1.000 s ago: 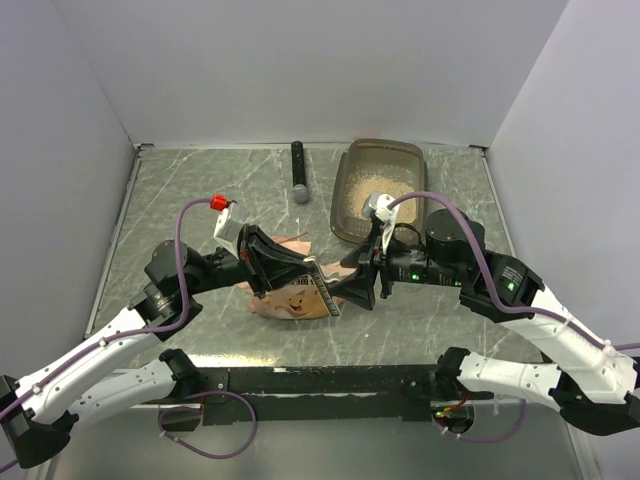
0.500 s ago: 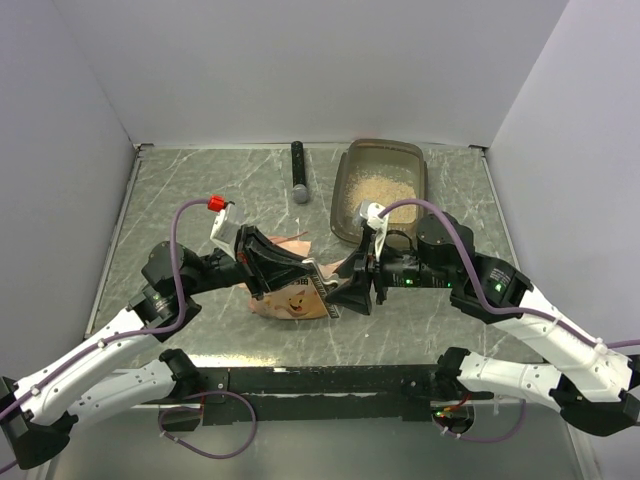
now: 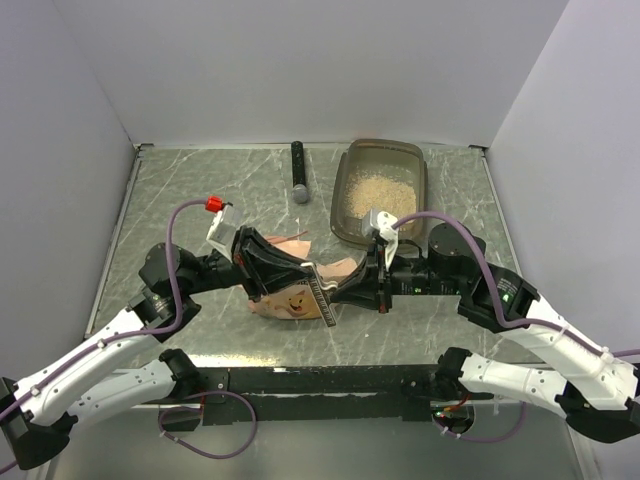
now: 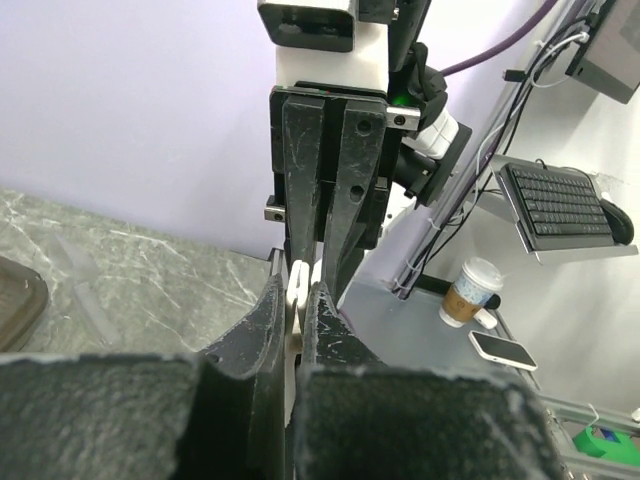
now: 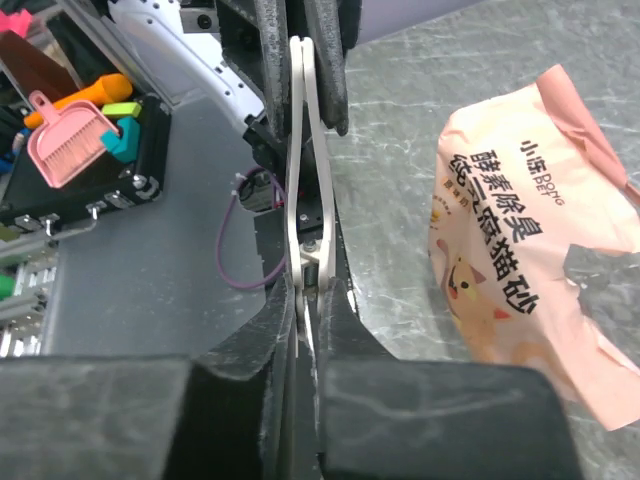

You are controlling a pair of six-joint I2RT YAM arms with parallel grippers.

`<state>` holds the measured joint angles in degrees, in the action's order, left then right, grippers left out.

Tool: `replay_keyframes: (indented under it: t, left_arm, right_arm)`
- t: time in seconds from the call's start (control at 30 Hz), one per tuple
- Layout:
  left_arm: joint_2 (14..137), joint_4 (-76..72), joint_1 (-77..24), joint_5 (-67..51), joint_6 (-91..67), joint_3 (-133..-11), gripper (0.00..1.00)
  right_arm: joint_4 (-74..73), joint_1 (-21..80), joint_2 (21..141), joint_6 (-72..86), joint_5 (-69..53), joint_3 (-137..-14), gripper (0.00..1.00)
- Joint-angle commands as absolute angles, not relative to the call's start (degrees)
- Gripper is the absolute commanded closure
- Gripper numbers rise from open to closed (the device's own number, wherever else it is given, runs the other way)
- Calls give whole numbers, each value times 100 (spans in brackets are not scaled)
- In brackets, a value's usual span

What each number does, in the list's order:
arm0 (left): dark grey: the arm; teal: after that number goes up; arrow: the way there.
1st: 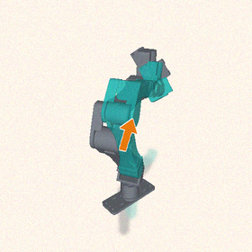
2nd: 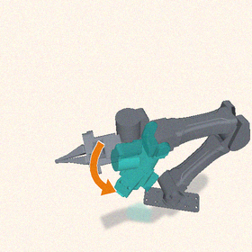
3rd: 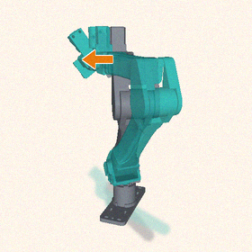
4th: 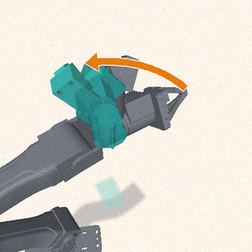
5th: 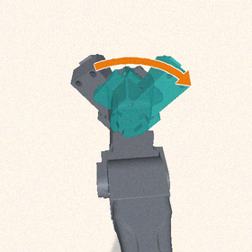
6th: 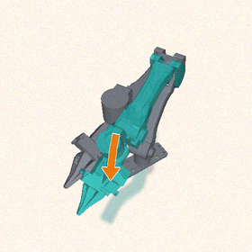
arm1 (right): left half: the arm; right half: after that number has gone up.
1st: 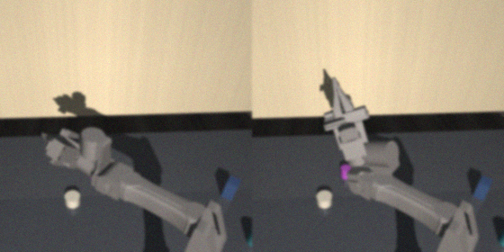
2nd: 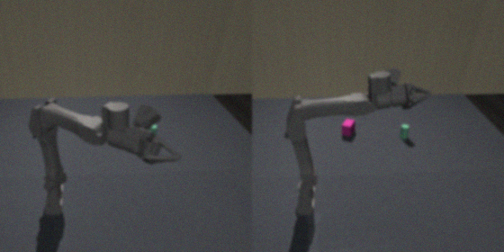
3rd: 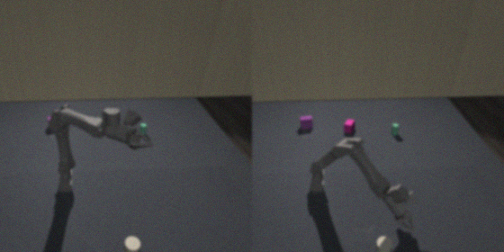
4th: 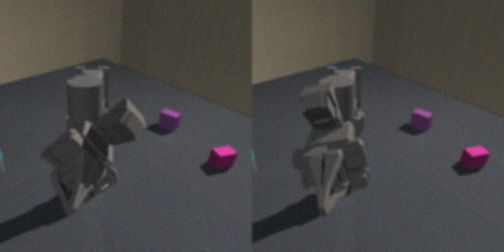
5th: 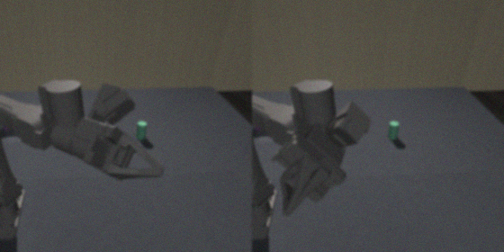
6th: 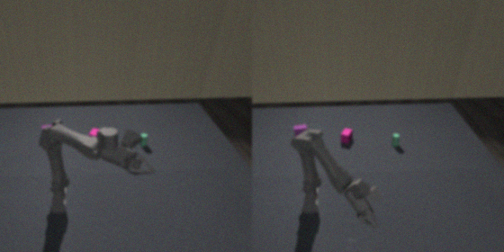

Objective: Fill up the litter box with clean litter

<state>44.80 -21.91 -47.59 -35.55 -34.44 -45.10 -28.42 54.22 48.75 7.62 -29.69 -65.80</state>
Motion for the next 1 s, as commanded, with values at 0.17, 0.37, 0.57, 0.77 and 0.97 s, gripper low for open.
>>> replay_keyframes:
  t: [0.17,0.37,0.57,0.77,0.97]
  left_arm:
    - [4097,-1382,-4772,-3578,-2763,-4579,45]
    - [3736,657,-4772,-2682,-1470,-4842,34]
    - [3831,1590,-4772,-2328,-247,-4668,38]
    - [4174,1275,-4772,-2452,395,-4246,42]
    - [4622,783,-4772,-2637,826,-4008,47]
  right_arm:
    - [-2294,5440,4439,642,-2549,-6346,100]
    - [-2995,5440,4368,457,-1750,-6697,100]
    - [-3594,5432,4236,299,-625,-6943,100]
    - [-3876,5432,4114,272,-396,-6829,100]
    - [-3876,5423,3850,299,-457,-6583,100]
